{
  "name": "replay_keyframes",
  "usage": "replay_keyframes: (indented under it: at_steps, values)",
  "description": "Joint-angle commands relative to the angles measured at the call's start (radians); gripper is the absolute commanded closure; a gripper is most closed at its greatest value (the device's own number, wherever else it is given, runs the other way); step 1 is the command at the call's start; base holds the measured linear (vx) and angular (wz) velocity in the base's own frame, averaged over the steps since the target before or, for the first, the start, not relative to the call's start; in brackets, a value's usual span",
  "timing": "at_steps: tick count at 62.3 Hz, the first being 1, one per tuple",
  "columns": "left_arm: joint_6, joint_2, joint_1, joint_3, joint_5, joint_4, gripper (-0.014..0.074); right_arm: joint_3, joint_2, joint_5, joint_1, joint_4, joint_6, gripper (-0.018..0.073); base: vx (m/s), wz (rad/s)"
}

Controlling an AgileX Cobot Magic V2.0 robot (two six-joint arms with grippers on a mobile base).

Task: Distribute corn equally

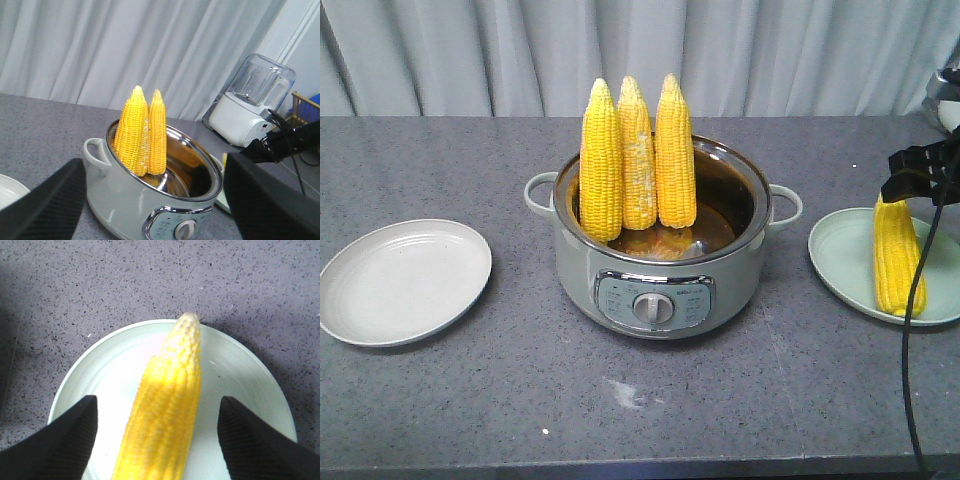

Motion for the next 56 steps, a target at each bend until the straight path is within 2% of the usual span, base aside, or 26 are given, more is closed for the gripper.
replay_keyframes:
  at_steps: [1, 11, 16, 23, 34, 47, 56]
  values:
    - [0.004, 0.009, -0.001, -0.033, -0.030, -0.042, 0.0042, -0.029, -0.050, -0.016, -0.006, 0.019, 0.025, 0.0053, 0.00, 0.00]
    - [-0.006, 0.009, -0.001, -0.033, -0.023, -0.047, 0.0042, -0.029, -0.111, -0.021, -0.006, 0.056, 0.013, 0.0085, 0.00, 0.00]
    - [-0.002, 0.009, -0.001, -0.033, -0.023, -0.079, 0.0042, -0.029, -0.168, -0.019, -0.006, 0.085, -0.016, 0.0132, 0.00, 0.00]
    - [0.034, 0.014, -0.001, -0.034, -0.040, -0.127, 0.0042, -0.029, -0.268, -0.023, -0.006, 0.100, -0.033, 0.0285, 0.00, 0.00]
    - [0.161, 0.078, -0.001, -0.060, -0.057, -0.203, 0.0043, -0.029, -0.438, 0.003, -0.006, 0.113, -0.049, 0.0573, 0.00, 0.00]
    - [0.242, 0.314, -0.001, -0.310, 0.001, -0.197, 0.0074, -0.029, -0.603, 0.018, -0.006, 0.152, -0.050, 0.0568, 0.00, 0.00]
    - [0.260, 0.565, -0.002, -0.574, 0.125, -0.192, 0.0099, -0.029, -0.671, 0.060, -0.006, 0.152, -0.050, 0.0568, 0.00, 0.00]
